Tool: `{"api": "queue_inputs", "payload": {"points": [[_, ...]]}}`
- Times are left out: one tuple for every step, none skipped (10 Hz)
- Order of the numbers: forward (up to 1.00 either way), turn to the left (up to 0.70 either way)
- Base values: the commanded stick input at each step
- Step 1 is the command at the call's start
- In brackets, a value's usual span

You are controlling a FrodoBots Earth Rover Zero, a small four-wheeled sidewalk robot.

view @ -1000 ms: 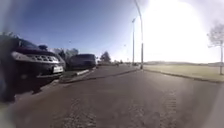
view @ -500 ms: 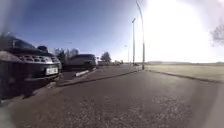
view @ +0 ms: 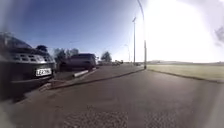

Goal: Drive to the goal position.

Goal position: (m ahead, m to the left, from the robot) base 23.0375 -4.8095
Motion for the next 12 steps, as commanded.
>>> {"api": "queue_inputs", "payload": {"points": [[0.7,-0.35],[0.7,-0.3],[0.7,-0.16],[0.7,-0.05],[0.7,0.0],[0.7,0.0],[0.7,0.0],[0.7,0.0],[0.7,0.0],[0.7,0.0],[0.7,0.0],[0.7,0.0]]}}
